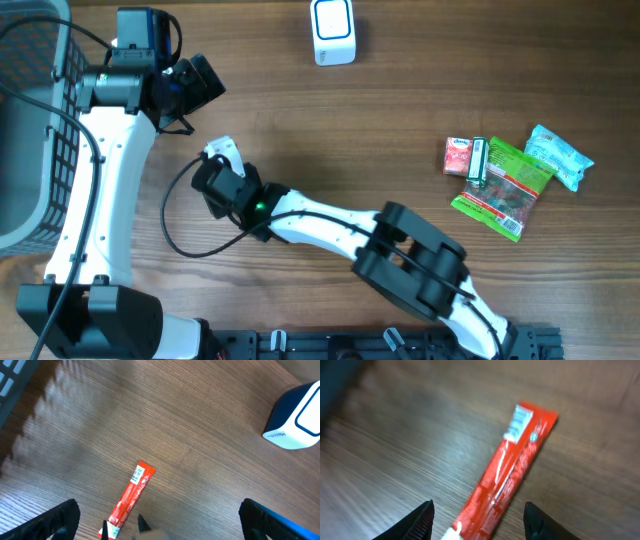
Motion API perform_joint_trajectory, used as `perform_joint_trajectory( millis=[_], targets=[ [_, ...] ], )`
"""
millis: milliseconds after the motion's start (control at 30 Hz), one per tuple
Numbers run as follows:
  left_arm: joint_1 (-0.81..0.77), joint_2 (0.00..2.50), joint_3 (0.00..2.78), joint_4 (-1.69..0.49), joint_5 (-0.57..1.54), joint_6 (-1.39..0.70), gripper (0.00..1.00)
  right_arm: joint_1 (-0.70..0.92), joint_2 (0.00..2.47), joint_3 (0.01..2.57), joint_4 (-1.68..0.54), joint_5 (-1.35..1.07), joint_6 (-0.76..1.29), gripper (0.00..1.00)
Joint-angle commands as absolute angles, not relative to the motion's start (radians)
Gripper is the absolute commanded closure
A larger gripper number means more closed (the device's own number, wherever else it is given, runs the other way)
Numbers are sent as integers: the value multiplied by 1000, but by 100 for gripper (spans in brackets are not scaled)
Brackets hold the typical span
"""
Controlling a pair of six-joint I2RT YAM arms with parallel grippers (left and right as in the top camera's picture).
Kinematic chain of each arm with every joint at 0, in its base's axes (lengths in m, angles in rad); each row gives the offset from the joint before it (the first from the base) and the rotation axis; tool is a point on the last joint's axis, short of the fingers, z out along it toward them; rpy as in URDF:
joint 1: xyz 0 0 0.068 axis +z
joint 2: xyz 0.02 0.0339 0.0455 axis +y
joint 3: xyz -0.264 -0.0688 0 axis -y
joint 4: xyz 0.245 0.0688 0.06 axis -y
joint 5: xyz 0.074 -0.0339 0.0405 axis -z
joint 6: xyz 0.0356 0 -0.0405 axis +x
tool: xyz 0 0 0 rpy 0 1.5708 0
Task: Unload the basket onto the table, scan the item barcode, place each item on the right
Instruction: 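Move the right gripper left over the red stick sachet, then grasp the red stick sachet by its end with the right gripper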
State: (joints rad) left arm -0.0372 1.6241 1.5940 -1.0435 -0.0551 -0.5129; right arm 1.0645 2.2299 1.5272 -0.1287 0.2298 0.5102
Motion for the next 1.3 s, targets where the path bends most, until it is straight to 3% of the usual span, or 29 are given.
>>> perform_joint_trajectory(
  millis=[0, 167, 333, 400, 600, 733, 800, 1000, 1167, 1267],
  targets=[
    [-32, 1620, 1590, -1041, -58, -509, 0, 1064, 2286, 1529, -97, 235, 500, 43],
    [-32, 1620, 1590, -1041, -57, -509, 0, 1063, 2310, 1529, -96, 249, 497, 45],
    [-32, 1620, 1590, -1041, -58, -509, 0, 1056, 2310, 1529, -147, 358, 449, 64],
    [-32, 1620, 1590, -1041, -58, -509, 0, 1049, 2310, 1530, -172, 371, 390, 66],
    [-32, 1620, 1590, -1041, -58, -509, 0, 1038, 2310, 1530, -213, 428, 381, 66],
    [-32, 1620, 1590, -1041, -58, -509, 0, 1034, 2310, 1530, -255, 558, 239, 64],
    [-32, 1620, 1590, -1041, -58, -509, 0, 1032, 2310, 1530, -275, 594, 186, 56],
    [-32, 1620, 1590, -1041, -58, -509, 0, 1031, 2310, 1530, -312, 702, 79, 56],
    [-32, 1620, 1590, -1041, -58, -509, 0, 1026, 2310, 1530, -313, 683, 78, 43],
    [-32, 1620, 1590, -1041, -58, -509, 0, 993, 2307, 1531, -330, 487, 22, 43]
  ],
)
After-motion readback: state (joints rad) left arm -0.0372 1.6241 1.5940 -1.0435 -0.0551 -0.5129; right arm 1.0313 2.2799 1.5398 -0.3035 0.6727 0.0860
